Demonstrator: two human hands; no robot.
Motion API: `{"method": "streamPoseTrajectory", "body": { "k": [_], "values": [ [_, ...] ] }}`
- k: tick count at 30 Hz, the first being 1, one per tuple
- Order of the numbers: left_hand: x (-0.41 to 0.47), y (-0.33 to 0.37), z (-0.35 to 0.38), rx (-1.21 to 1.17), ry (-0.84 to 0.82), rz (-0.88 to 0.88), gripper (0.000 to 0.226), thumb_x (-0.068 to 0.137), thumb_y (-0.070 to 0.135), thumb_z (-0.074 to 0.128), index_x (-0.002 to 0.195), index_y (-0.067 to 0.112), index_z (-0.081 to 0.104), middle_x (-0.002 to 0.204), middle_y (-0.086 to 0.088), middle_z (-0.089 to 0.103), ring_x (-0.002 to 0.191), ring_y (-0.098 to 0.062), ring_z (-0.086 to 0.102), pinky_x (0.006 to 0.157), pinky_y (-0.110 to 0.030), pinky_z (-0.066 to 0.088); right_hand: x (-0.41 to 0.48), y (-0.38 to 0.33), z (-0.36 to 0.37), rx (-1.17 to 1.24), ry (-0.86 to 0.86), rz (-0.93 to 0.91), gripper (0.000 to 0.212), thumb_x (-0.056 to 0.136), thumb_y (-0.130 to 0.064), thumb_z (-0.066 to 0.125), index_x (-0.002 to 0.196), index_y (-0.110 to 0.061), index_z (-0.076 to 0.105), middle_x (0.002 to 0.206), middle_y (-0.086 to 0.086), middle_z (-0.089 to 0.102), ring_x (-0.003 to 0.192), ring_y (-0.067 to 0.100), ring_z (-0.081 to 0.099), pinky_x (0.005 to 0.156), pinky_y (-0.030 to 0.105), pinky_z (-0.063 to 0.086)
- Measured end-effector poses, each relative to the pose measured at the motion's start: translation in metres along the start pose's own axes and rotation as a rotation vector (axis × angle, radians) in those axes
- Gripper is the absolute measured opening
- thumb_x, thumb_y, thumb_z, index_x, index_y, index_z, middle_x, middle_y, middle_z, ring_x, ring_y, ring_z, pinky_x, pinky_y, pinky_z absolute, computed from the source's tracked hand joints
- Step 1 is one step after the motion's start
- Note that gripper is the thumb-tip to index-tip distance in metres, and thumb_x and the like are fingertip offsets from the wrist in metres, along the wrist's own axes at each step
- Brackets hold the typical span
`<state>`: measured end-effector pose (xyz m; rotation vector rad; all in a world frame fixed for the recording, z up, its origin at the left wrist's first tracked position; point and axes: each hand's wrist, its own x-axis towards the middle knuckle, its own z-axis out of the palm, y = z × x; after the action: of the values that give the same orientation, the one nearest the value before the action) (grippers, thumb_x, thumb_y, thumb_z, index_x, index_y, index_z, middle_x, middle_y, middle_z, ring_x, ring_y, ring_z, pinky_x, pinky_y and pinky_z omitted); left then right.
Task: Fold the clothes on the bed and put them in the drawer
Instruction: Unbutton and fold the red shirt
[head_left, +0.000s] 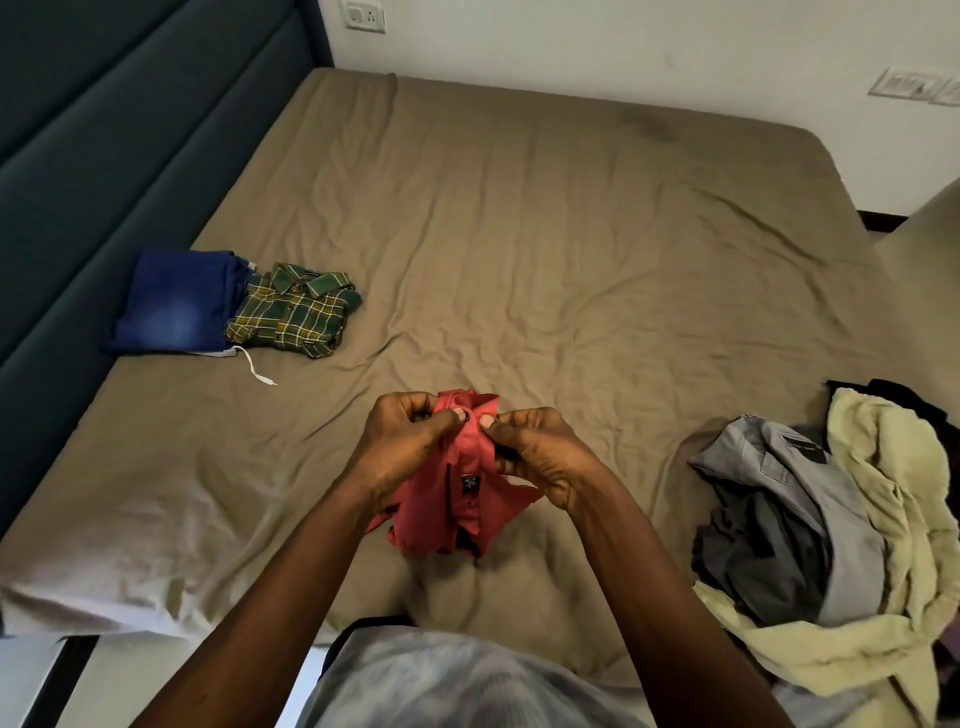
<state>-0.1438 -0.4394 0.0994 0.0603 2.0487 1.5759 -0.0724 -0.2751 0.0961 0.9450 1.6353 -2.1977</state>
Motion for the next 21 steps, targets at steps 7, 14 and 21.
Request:
{"method": "streamPoseTrajectory", "body": {
  "k": [7,14,21],
  "values": [
    [0.003,0.015,-0.006,0.439,0.159,0.124,0.025,0.078,0.035,0.075,0.07,0.012,0.073,0.065,-0.002,0.07,0.061,-0.016,0.066,0.058,-0.034,0.05,0.001,-0.012,-0.003,-0.007,0.054,0.006,0.018,0.095,-0.008,0.07,0.078,-0.003,0.067,0.065,0.006,0.062,0.057,0.014,0.058,0.058,0.026,0.058],
    [0.019,0.022,-0.013,0.064,0.028,-0.091,0.06,0.054,0.045,0.076,0.08,-0.008,0.068,0.071,-0.01,0.056,0.069,-0.021,0.045,0.066,-0.037,0.035,0.003,-0.037,-0.016,0.067,0.074,0.057,0.015,0.102,-0.013,0.058,0.097,-0.002,0.068,0.08,0.015,0.071,0.049,0.019,0.065,0.049,0.027,0.059],
    [0.017,0.019,-0.007,0.067,-0.004,0.038,0.024,0.085,0.025,0.081,0.069,0.009,0.072,0.063,-0.003,0.062,0.061,-0.015,0.052,0.062,-0.033,0.04,0.001,-0.038,-0.008,-0.19,0.08,-0.115,0.016,0.089,-0.01,0.078,0.096,0.002,0.069,0.073,0.012,0.065,0.059,0.017,0.064,0.06,0.03,0.059]
  ]
}}
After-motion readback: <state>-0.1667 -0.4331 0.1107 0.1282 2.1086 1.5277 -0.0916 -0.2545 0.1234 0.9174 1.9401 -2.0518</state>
